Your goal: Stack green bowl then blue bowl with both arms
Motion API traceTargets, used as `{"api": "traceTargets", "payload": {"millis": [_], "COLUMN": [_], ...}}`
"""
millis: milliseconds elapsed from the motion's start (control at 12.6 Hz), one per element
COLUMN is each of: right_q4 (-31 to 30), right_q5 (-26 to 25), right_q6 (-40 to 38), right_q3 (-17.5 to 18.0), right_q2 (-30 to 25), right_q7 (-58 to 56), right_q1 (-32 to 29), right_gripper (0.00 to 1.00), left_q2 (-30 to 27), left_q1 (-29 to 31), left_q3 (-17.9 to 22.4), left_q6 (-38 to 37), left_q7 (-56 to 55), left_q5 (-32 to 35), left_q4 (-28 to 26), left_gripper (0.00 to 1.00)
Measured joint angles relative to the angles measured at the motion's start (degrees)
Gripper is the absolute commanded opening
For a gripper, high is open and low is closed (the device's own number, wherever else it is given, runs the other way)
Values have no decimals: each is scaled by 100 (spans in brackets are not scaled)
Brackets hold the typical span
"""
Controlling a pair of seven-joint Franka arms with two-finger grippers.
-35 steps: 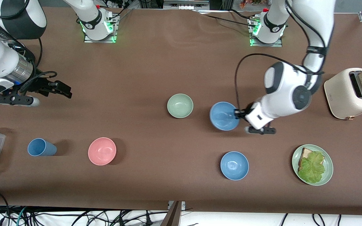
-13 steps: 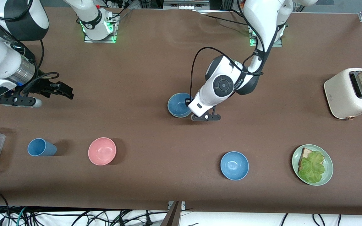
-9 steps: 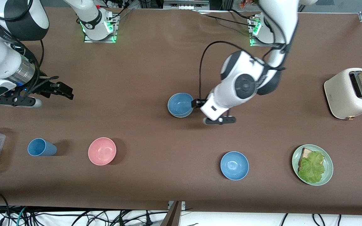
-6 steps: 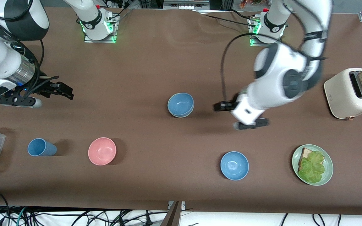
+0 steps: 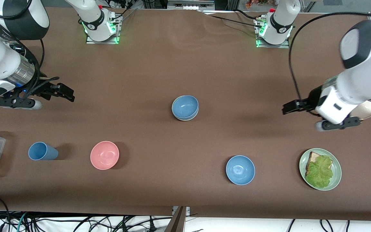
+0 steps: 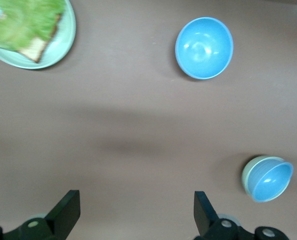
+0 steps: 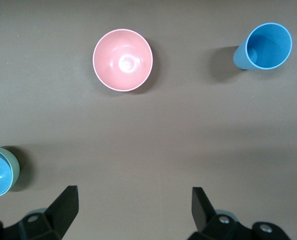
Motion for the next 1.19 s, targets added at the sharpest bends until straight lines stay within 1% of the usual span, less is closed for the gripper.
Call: {"api": "traceTargets", "payload": {"millis": [239, 398, 477, 716, 795, 955, 1193], "right_q4": [0, 33, 78, 192, 204, 215, 367], "right_q5": [0, 0, 0, 0, 0, 0, 2], "right_q6": [0, 0, -1, -85, -110, -304, -892], "right_q3": [50, 69, 70, 67, 63, 49, 57], "right_q2": [0, -2, -5, -24, -31, -40, -110], "right_q7": [0, -2, -16, -158, -282, -529, -759], "right_q1": [68, 103, 105, 104, 104, 101, 103], "right_gripper": [100, 100, 100, 100, 100, 100, 100], "left_q2": [-255, -298, -306, -363, -384, -402, -390], "left_q1": [512, 664, 776, 1483, 1599, 1627, 1629], "left_q3": [-6, -44, -186, -996, -1121, -1186, -1207], "left_q6": [-519, -701, -715, -721, -741, -789, -790], "left_q7": [557, 935, 1014, 1078, 1087, 1088, 1088], "left_q5": [50, 310, 440, 602, 635, 641, 641], "left_q4": [-4, -13, -16, -16, -17, -21, -33], "left_gripper": [100, 100, 100, 100, 100, 100, 100]}}
